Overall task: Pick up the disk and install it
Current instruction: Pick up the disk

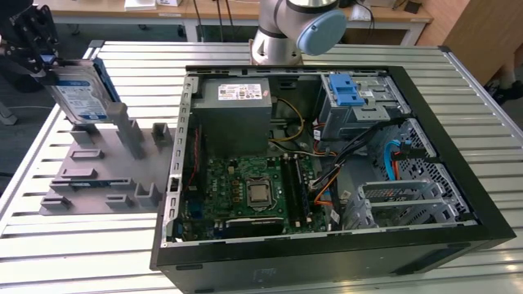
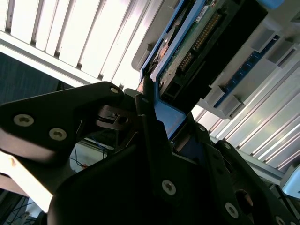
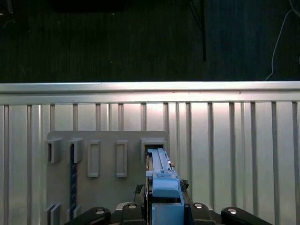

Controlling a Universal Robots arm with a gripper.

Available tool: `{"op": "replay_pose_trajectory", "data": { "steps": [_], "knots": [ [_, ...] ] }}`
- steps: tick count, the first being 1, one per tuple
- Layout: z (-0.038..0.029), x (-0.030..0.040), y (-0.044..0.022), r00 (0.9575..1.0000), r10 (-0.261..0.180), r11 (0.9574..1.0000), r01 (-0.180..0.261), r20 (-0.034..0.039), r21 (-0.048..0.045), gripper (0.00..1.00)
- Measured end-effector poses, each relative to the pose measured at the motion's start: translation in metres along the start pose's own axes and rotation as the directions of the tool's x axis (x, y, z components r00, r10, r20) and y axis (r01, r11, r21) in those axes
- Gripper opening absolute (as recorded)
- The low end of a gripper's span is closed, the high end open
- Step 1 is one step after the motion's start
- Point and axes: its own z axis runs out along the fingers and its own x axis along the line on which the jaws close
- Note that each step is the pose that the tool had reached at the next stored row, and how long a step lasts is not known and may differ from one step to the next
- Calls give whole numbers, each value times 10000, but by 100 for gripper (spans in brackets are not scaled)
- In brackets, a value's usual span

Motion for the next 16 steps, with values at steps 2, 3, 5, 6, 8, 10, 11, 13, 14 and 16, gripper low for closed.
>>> {"op": "replay_pose_trajectory", "data": {
  "steps": [2,3,5,6,8,10,11,13,14,16],
  "knots": [
    [-7,-1,0,10000,0,10000,0,0,0,36],
    [-12,-1,0,10000,0,10000,0,-1,-1,36],
    [-17,-1,0,10000,0,10000,0,0,0,36],
    [-21,-1,0,10000,0,10000,0,0,0,36],
    [-28,-2,0,10000,0,10000,0,-1,-1,36],
    [-35,-2,0,10000,0,10000,0,0,0,36],
    [-38,-2,1,10000,0,10000,0,0,0,36],
    [-47,-2,1,10000,1,10000,-1,-1,-2,36],
    [-50,-3,1,10000,0,10000,0,-1,-1,36],
    [-56,-3,1,10000,1,10000,-1,0,0,36]
  ]
}}
